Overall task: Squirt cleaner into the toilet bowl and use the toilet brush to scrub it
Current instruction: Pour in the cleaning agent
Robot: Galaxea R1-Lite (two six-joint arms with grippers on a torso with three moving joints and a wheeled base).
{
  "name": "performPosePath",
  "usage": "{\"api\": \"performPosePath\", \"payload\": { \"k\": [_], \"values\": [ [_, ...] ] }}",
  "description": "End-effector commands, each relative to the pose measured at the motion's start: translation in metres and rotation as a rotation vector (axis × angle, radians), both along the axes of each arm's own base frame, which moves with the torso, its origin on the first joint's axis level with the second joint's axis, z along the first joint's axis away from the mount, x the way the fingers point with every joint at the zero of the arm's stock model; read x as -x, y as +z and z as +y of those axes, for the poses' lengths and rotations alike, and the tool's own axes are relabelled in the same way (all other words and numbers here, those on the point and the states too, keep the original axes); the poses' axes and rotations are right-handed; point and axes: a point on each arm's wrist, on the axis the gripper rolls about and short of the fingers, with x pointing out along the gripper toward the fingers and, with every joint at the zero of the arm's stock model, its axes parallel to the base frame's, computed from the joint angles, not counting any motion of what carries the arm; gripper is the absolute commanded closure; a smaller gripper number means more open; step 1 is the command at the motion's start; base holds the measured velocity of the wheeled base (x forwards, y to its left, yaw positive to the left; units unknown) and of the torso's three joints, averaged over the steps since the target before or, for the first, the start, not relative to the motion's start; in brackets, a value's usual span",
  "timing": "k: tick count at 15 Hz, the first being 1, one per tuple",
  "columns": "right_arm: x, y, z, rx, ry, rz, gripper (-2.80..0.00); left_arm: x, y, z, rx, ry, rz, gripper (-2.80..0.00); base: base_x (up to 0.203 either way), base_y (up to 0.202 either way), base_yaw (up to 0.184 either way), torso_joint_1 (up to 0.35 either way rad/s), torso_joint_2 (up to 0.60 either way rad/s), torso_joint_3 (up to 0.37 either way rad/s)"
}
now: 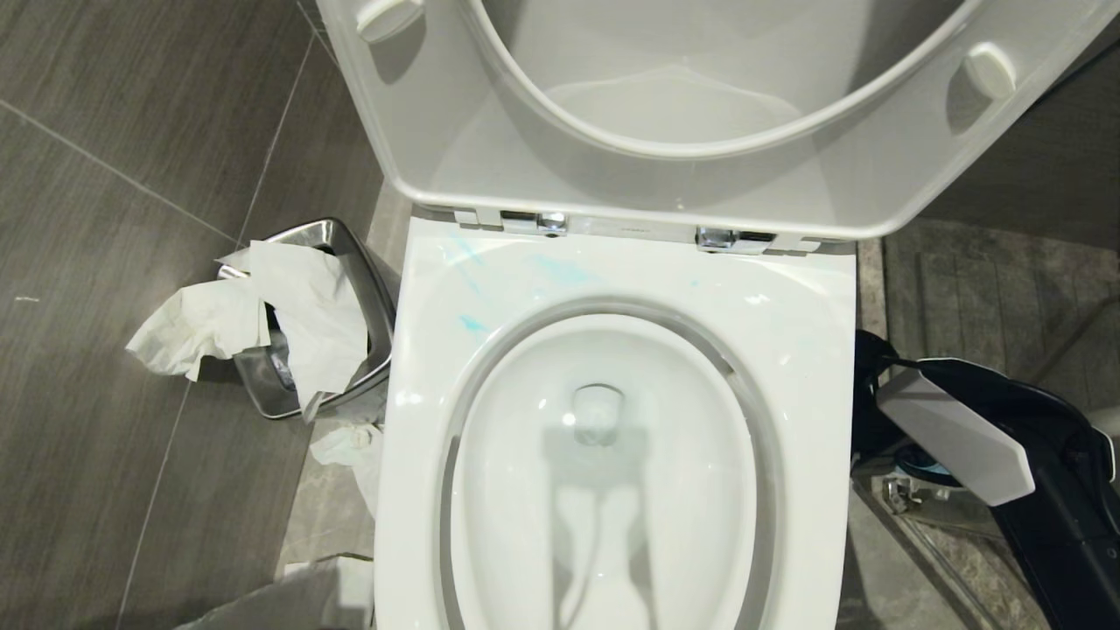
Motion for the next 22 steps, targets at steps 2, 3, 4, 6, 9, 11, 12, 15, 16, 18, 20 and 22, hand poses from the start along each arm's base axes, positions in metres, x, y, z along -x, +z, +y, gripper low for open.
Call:
{"api": "performPosePath", "payload": {
  "k": [2,3,4,6,9,11,12,15,16,18,20,22],
  "values": [
    [-0.001,0.012,0.001,0.012,-0.003,-0.044,-2.80,0.000,0.000,0.000,0.000,-0.001,0.002,0.00,0.000,0.000,0.000,0.000,0.00,0.000],
    [-0.001,0.013,0.002,0.012,-0.002,-0.047,-2.80,0.000,0.000,0.000,0.000,-0.001,0.002,0.00,0.000,0.000,0.000,0.000,0.00,0.000],
    [0.000,0.015,0.002,0.013,-0.002,-0.050,-2.80,0.000,0.000,0.000,0.000,0.000,0.002,0.00,0.000,0.000,0.000,0.000,0.00,0.000],
    [-0.001,0.016,0.002,0.017,-0.004,-0.054,-2.80,0.000,0.000,0.000,0.000,-0.001,0.002,0.00,0.000,0.000,0.000,0.000,0.00,0.000],
    [-0.002,0.017,0.002,0.017,-0.004,-0.062,-2.80,0.000,0.000,0.000,0.000,0.000,0.002,0.00,0.000,0.000,0.000,0.000,0.00,0.000],
    [-0.003,0.015,0.002,0.018,-0.004,-0.063,-2.80,0.000,0.000,0.000,0.000,0.001,0.002,0.00,0.000,0.000,0.000,0.000,0.00,0.000],
    [-0.004,0.014,0.002,0.019,-0.005,-0.068,-2.80,0.000,0.000,0.000,0.000,0.000,0.002,0.00,0.000,0.000,0.000,0.000,0.00,0.000],
    [-0.007,0.013,0.001,0.021,-0.008,-0.081,-2.80,0.000,0.000,0.000,0.000,-0.001,0.002,0.00,0.000,0.000,0.000,0.000,0.00,0.000],
    [-0.008,0.011,0.001,0.021,-0.010,-0.082,-2.80,0.000,0.000,0.000,0.000,0.000,0.002,0.00,0.000,0.000,0.000,0.000,0.00,0.000],
    [-0.011,0.009,0.001,0.021,-0.010,-0.091,-2.80,0.000,0.000,0.000,0.000,0.001,0.002,0.00,0.000,0.000,0.000,0.000,0.00,0.000],
    [-0.013,0.008,0.000,0.017,-0.018,-0.104,0.00,0.000,0.000,0.000,0.000,0.000,0.002,0.00,0.000,0.000,0.000,0.000,0.00,0.000],
    [-0.014,0.008,0.000,0.017,-0.019,-0.107,0.00,0.000,0.000,0.000,0.000,0.001,0.002,0.00,0.000,0.000,0.000,0.000,0.00,0.000]
  ]
}}
